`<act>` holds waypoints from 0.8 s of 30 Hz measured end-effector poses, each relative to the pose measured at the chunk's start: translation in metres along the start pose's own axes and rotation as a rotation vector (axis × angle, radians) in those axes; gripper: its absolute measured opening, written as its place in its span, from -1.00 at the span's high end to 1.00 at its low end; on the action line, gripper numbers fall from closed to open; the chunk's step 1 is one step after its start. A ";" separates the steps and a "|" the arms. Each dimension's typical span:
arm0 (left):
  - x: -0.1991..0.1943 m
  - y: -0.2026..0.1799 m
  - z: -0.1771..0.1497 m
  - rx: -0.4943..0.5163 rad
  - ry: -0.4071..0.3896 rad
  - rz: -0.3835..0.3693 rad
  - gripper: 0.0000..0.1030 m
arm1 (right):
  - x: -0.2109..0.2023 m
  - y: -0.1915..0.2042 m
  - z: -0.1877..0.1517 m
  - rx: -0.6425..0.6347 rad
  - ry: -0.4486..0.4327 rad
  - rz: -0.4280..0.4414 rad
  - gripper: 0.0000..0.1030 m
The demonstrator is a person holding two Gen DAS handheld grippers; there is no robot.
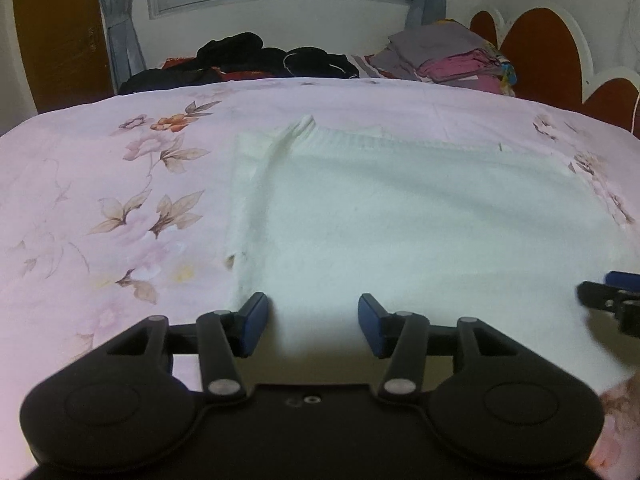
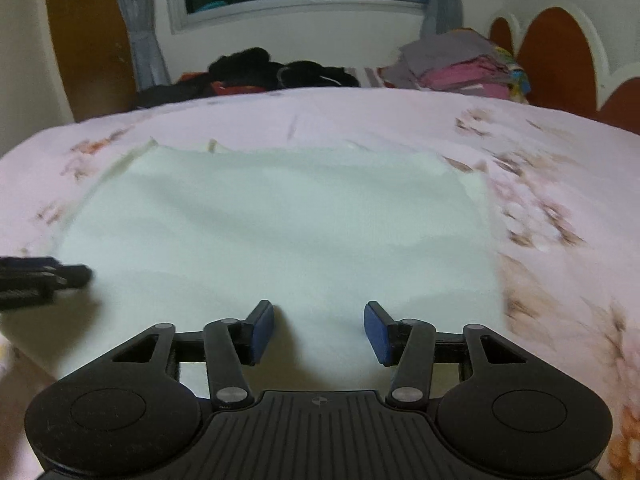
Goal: Fold small clothes
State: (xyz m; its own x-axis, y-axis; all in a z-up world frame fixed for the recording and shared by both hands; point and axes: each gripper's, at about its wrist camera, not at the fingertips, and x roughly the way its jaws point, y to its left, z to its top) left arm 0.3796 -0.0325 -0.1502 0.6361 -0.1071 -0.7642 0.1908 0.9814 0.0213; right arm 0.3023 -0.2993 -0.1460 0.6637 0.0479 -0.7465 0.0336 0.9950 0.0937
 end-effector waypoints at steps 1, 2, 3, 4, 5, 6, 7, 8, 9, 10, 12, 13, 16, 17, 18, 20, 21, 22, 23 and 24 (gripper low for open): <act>-0.001 0.001 -0.001 -0.001 0.003 -0.001 0.01 | -0.003 -0.005 -0.002 0.011 0.001 -0.019 0.03; -0.003 0.002 -0.002 -0.002 0.005 -0.002 0.01 | -0.006 -0.010 -0.004 0.026 0.002 -0.035 0.03; -0.004 0.002 -0.003 0.002 0.006 -0.002 0.02 | -0.009 -0.014 -0.005 0.038 0.005 -0.047 0.03; -0.005 0.003 -0.004 0.007 0.007 -0.003 0.02 | -0.011 -0.015 -0.007 0.044 0.007 -0.058 0.03; -0.006 0.003 -0.005 0.011 0.008 -0.004 0.02 | -0.013 -0.014 -0.010 0.042 0.010 -0.065 0.03; -0.008 0.003 -0.006 0.016 0.008 -0.005 0.02 | -0.014 -0.012 -0.013 0.031 0.014 -0.071 0.03; -0.009 0.003 -0.008 0.020 0.009 -0.007 0.02 | -0.015 -0.009 -0.015 0.018 0.015 -0.079 0.03; -0.010 0.004 -0.008 0.020 0.013 -0.008 0.02 | -0.018 -0.008 -0.016 0.024 0.016 -0.085 0.03; -0.011 0.005 -0.007 0.016 0.019 -0.010 0.02 | -0.022 -0.010 -0.016 0.059 0.010 -0.082 0.03; -0.012 0.006 -0.007 0.012 0.026 -0.012 0.04 | -0.024 -0.011 -0.016 0.086 0.001 -0.080 0.03; -0.015 0.006 -0.006 0.007 0.038 -0.014 0.05 | -0.021 -0.006 -0.022 0.047 0.022 -0.101 0.03; -0.016 0.007 -0.006 0.001 0.045 -0.015 0.05 | -0.022 -0.002 -0.022 0.015 0.019 -0.115 0.03; -0.022 0.012 -0.006 -0.039 0.070 -0.032 0.02 | -0.031 0.000 -0.016 0.051 0.008 -0.093 0.03; -0.025 0.014 -0.006 -0.057 0.078 -0.043 -0.01 | -0.034 0.003 -0.014 0.059 0.000 -0.083 0.03; -0.028 0.016 -0.006 -0.074 0.087 -0.055 -0.03 | -0.036 0.007 -0.013 0.057 -0.004 -0.077 0.03; -0.033 0.020 -0.008 -0.106 0.104 -0.075 -0.07 | -0.039 0.014 -0.012 0.049 -0.006 -0.060 0.03; -0.036 0.022 -0.009 -0.123 0.111 -0.087 -0.08 | -0.040 0.017 -0.012 0.048 -0.006 -0.053 0.03; -0.039 0.024 -0.010 -0.142 0.120 -0.101 -0.10 | -0.041 0.019 -0.011 0.049 -0.007 -0.049 0.03; -0.042 0.028 -0.012 -0.165 0.131 -0.116 -0.12 | -0.042 0.021 -0.011 0.051 -0.008 -0.042 0.03; -0.044 0.031 -0.014 -0.194 0.143 -0.134 -0.13 | -0.043 0.023 -0.010 0.052 -0.010 -0.035 0.03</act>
State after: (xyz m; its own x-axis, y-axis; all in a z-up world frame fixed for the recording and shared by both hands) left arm 0.3469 0.0050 -0.1255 0.4998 -0.2284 -0.8355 0.1109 0.9735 -0.1998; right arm 0.2673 -0.2776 -0.1186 0.6688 0.0121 -0.7433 0.0957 0.9902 0.1022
